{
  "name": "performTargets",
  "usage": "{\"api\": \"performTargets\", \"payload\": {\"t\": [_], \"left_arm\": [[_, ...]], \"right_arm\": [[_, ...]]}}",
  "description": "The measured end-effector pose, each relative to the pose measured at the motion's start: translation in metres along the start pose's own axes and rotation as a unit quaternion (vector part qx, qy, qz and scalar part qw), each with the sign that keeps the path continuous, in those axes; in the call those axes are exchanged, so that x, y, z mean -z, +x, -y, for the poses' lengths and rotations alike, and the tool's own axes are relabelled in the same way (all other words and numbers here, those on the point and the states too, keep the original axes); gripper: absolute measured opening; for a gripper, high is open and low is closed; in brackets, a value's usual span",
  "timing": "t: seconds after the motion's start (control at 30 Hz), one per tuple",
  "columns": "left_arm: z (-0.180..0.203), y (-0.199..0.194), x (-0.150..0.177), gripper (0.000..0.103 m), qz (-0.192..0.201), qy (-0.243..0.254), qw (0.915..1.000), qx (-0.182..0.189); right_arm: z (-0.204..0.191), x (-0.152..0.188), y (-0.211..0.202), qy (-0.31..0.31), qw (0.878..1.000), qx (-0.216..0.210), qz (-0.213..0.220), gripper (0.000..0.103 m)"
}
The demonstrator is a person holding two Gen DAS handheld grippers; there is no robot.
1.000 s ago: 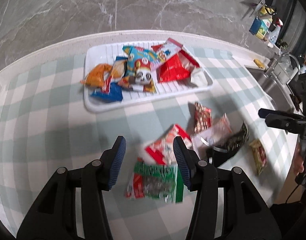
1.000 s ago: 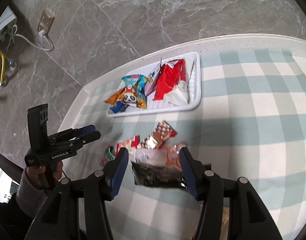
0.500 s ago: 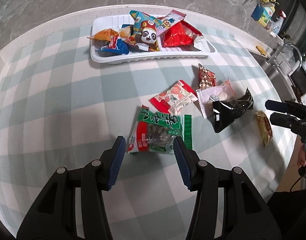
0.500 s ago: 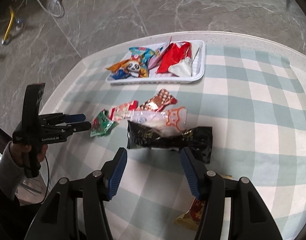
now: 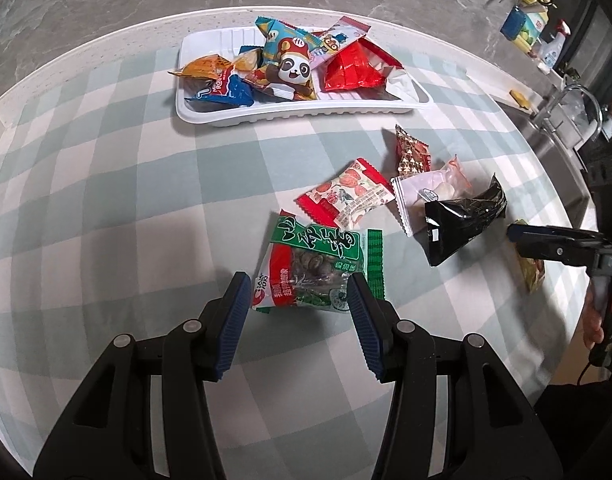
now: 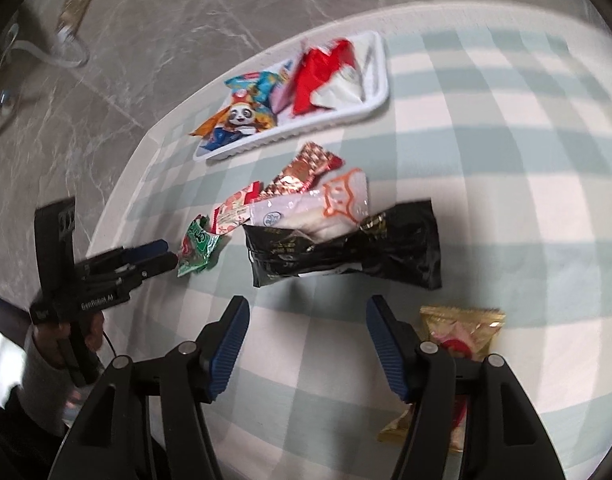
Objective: Organize snacks
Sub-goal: 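Move the left tool to the green packet while the right tool reaches the black packet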
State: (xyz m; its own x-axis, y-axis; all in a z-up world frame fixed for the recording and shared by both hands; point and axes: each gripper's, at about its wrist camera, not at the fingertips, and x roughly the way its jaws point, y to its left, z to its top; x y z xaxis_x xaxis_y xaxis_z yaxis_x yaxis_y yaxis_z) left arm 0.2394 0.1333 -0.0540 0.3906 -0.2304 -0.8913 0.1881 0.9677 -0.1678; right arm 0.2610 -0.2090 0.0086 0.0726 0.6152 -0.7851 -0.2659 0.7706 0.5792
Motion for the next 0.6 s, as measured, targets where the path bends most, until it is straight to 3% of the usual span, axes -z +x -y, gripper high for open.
{"api": "performTargets", "payload": {"t": [0.27, 0.6], "left_arm": [[0.002, 0.007, -0.005, 0.049, -0.006, 0.017, 0.9998, -0.002], [0.005, 0.019, -0.013, 0.049, -0.02, 0.034, 0.9992, 0.007]], "right_arm": [[0.023, -0.018, 0.017, 0.092, 0.995, -0.043, 0.006, 0.068], [0.018, -0.043, 0.036, 0.088, 0.995, -0.036, -0.007, 0.07]]}}
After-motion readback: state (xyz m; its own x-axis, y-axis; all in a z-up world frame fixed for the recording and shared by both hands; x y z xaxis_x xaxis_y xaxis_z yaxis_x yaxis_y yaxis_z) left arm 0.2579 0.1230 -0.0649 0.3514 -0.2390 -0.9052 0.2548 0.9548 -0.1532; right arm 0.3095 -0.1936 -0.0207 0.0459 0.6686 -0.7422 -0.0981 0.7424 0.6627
